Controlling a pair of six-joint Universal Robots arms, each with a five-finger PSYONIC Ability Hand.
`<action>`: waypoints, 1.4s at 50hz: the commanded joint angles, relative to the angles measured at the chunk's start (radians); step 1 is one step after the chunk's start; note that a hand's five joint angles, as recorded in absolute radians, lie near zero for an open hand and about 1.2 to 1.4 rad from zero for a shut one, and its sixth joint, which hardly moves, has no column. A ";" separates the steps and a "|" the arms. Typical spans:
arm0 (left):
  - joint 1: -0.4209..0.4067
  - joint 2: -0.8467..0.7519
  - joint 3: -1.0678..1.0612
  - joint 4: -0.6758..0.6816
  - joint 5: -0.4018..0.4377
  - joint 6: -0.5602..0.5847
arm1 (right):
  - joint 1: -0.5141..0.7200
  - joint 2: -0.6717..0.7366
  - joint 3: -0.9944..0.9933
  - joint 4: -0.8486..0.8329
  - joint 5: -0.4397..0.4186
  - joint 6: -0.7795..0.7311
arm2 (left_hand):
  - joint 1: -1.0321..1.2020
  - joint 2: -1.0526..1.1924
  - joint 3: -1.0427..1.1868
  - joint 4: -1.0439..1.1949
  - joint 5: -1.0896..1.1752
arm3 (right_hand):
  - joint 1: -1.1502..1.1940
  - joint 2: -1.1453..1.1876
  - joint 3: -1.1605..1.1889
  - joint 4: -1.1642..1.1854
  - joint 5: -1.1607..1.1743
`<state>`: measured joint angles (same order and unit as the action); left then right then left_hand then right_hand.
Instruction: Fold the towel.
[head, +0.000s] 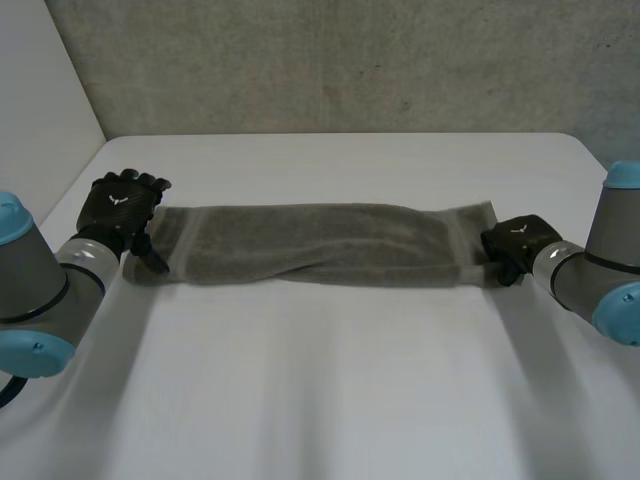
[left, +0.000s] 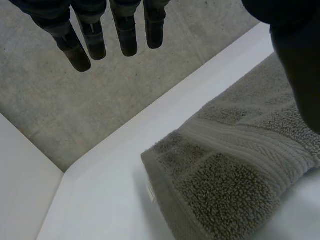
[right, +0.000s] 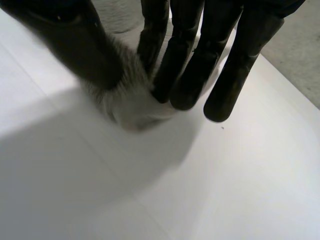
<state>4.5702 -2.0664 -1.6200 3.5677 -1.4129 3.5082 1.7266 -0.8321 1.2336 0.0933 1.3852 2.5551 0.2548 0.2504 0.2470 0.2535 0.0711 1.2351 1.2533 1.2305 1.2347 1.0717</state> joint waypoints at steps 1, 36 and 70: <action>0.001 0.000 -0.008 0.003 -0.001 0.000 | -0.048 -0.021 -0.026 -0.055 0.153 -0.019 | -0.024 -0.019 -0.016 -0.022 -0.014 | 0.161 0.143 0.166 0.162 0.150; -0.054 0.028 0.035 0.007 -0.011 -0.031 | 0.648 0.114 -0.160 -0.287 0.069 -0.234 | -0.030 -0.025 -0.022 -0.028 -0.020 | -0.173 -0.191 -0.168 -0.173 -0.184; -0.367 -0.133 0.143 -0.009 0.006 -0.011 | 0.235 -0.124 0.222 -0.248 0.100 -0.067 | 0.190 0.194 0.198 0.191 0.199 | -1.061 -1.079 -1.056 -1.060 -1.072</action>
<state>4.2498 -2.1399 -1.5170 3.5720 -1.4110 3.4918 1.9722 -0.9560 1.4542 -0.1314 1.4826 2.4783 0.3359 0.3416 0.3389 0.3380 0.1686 0.2232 0.2401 0.2387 0.2513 0.0594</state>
